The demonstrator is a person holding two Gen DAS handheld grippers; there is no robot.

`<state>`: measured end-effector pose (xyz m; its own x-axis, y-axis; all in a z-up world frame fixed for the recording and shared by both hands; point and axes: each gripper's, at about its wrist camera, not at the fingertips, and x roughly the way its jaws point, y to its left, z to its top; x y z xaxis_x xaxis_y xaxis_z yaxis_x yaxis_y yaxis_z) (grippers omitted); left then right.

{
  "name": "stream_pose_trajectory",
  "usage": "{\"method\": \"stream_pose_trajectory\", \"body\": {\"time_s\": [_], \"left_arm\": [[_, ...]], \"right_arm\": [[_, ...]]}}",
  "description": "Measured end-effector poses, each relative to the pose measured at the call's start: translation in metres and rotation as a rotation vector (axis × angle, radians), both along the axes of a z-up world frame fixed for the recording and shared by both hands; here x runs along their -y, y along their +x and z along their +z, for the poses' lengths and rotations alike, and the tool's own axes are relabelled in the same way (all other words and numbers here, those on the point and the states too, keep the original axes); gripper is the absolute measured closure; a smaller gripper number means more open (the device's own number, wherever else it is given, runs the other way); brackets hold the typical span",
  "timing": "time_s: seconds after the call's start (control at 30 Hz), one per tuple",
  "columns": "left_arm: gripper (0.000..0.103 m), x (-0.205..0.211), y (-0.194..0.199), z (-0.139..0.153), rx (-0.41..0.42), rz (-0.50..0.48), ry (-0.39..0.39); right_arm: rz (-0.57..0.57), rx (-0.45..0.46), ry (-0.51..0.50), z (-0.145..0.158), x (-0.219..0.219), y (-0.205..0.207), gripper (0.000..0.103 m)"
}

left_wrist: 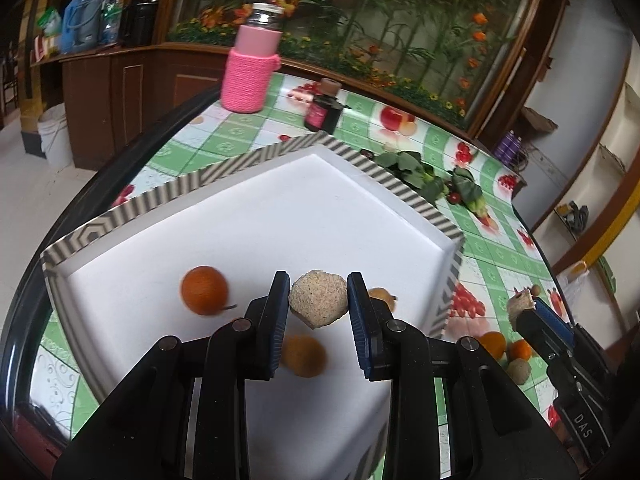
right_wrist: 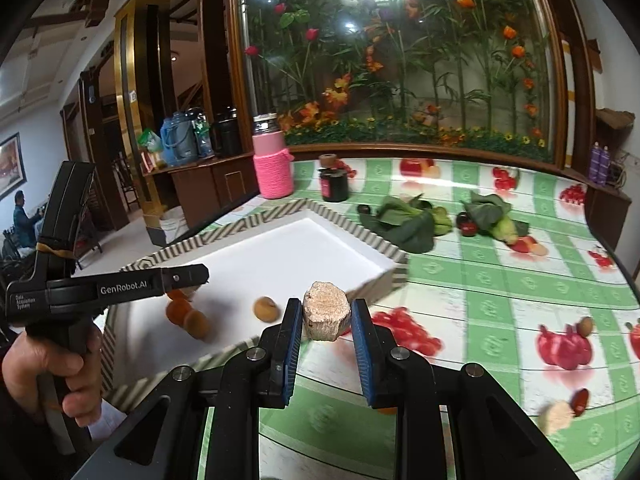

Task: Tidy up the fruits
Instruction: 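Carry the bread cube over the white tray with the left gripper while the right carries its cube there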

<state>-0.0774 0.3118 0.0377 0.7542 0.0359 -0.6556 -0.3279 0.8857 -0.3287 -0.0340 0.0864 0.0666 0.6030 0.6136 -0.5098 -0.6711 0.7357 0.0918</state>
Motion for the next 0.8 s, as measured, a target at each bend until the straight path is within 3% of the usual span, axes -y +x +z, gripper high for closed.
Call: {"method": "stream_pose_trajectory", "body": {"time_s": [0.2,0.57,0.8], "left_arm": [[0.075,-0.008,0.0,-0.006,-0.046,0.049,0.004],[0.075,-0.014,-0.004,-0.005,-0.068,0.144,0.085],[0.074,-0.015,-0.003,-0.01,-0.105,0.169,0.104]], "right_arm": [[0.035,-0.019,0.011,-0.004,-0.027,0.002,0.079],[0.094,-0.078,-0.045,-0.026,-0.073,0.006,0.079],[0.116,-0.118,-0.047,-0.03,-0.082,0.013,0.079]]}}
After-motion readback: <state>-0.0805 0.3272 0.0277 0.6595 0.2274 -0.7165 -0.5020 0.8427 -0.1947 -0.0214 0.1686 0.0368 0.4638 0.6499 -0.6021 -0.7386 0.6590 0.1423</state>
